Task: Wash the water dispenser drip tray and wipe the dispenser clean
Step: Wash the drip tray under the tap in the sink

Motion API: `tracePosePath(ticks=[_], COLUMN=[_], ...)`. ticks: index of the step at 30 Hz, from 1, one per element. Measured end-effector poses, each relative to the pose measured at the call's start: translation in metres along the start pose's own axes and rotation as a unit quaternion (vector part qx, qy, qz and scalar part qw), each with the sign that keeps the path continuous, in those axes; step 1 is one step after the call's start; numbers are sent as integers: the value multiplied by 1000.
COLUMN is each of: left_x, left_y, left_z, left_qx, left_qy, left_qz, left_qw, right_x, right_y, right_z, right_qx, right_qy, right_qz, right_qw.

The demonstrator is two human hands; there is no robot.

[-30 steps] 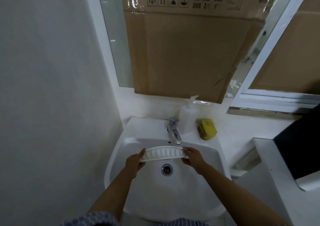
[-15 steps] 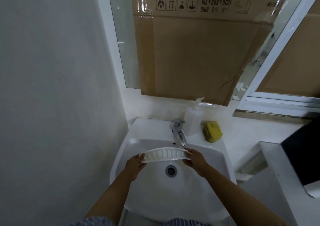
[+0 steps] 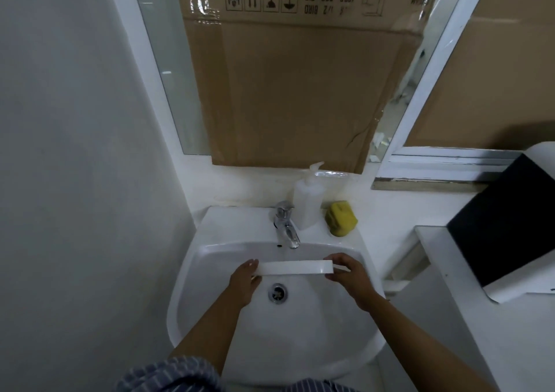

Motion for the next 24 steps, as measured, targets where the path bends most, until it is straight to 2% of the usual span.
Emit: tracePosePath(ticks=[3, 7, 10, 12, 17, 24], left_x=[3, 5, 7, 11, 11, 23], left_y=[-11, -19, -20, -20, -34, -39], left_z=[5, 7, 6, 3, 7, 7], left_qx=[22, 29, 49, 14, 25, 68], left_qy=[-25, -23, -28, -6, -6, -14], left_qz=[-8, -10, -23, -20, -83, -104], left_qw=[999, 999, 998, 1000, 996, 992], right_x=[-2, -1, 4, 9, 17, 26], right_y=[5, 5, 1, 0, 4, 6], right_z=[4, 12, 23, 26, 26, 30], right_qx=[-9, -21, 94, 143, 160, 156], right_qy=[-6, -23, -107, -137, -137, -144], right_qz=[21, 7, 8, 30, 59, 66], right_qw=[1000, 999, 990, 980, 976, 975])
Point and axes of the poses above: each hand's wrist, its own x-axis towards the middle knuckle, its own y-axis out of the back of the hand, z = x × y, the point moved 6 cm from there along x, towards the middle knuckle, and after that the axes turned 12 degrees about -y, right-handed, at the moved point
